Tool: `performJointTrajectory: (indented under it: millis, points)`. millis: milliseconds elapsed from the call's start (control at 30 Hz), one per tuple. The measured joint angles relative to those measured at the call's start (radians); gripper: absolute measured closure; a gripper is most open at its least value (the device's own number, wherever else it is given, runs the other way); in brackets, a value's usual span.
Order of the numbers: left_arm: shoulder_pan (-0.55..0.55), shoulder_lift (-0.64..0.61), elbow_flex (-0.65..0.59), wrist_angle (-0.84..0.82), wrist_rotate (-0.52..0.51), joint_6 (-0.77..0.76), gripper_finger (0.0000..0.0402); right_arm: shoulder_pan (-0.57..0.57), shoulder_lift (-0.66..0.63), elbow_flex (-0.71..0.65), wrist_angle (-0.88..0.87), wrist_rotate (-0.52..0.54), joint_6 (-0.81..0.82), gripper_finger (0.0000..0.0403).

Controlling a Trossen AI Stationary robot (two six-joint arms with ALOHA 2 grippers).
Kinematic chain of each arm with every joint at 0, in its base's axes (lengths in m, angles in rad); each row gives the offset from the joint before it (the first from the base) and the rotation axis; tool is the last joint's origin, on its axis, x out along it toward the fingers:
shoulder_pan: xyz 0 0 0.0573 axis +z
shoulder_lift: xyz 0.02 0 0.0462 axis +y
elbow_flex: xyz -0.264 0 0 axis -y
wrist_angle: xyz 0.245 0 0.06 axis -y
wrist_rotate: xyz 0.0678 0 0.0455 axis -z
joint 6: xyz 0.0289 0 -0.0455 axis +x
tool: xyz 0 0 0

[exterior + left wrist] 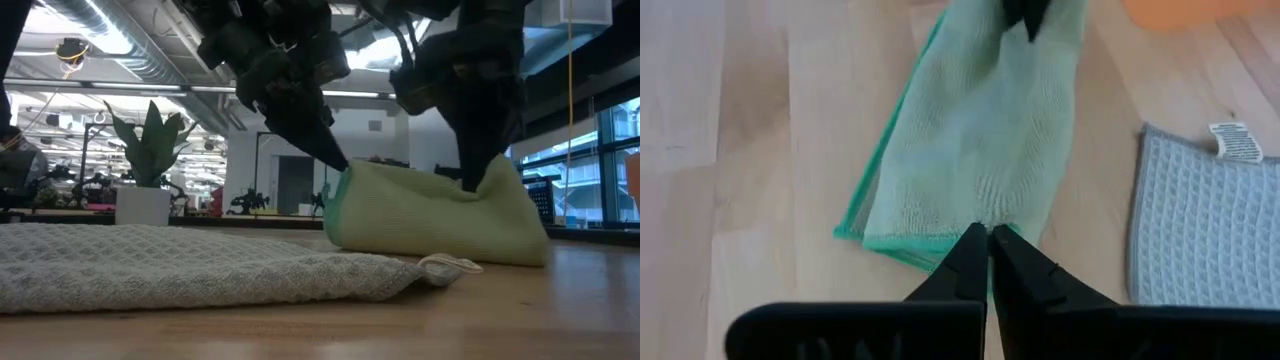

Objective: Roll microfiber towels into tight, uniform cylinder then place into a basket
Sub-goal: Roll the green microfiber towel

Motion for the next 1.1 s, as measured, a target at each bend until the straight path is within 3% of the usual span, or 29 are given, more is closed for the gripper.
performJointTrajectory:
  millis: [133,433,600,800,933,1100]
  points:
    - [0.0,0.02,-0.001,0.0,0.0,-0.01,0.0401,-0.002,0.004,0.0,-0.012,0.002,0.011,0.0397]
    - [0.0,0.041,0.0,-0.041,0.054,-0.042,0.0401,-0.033,0.004,0.0,0.089,-0.231,-0.097,0.0397]
    - [0.0,0.04,0.011,-0.103,0.116,-0.048,0.0401,-0.035,0.004,0.0,0.169,-0.311,-0.177,0.0397]
    - [0.0,0.04,0.072,-0.195,0.132,0.004,0.0401,-0.037,0.004,-0.142,0.451,-0.423,-0.158,0.0397]
    - [0.0,0.04,0.087,-0.2,0.184,0.029,0.0401,-0.04,0.001,-0.246,0.622,-0.442,-0.071,0.0397]
    - [0.002,0.04,0.087,-0.188,0.172,0.031,0.0401,-0.04,-0.002,-0.264,0.676,-0.413,-0.063,0.0397]
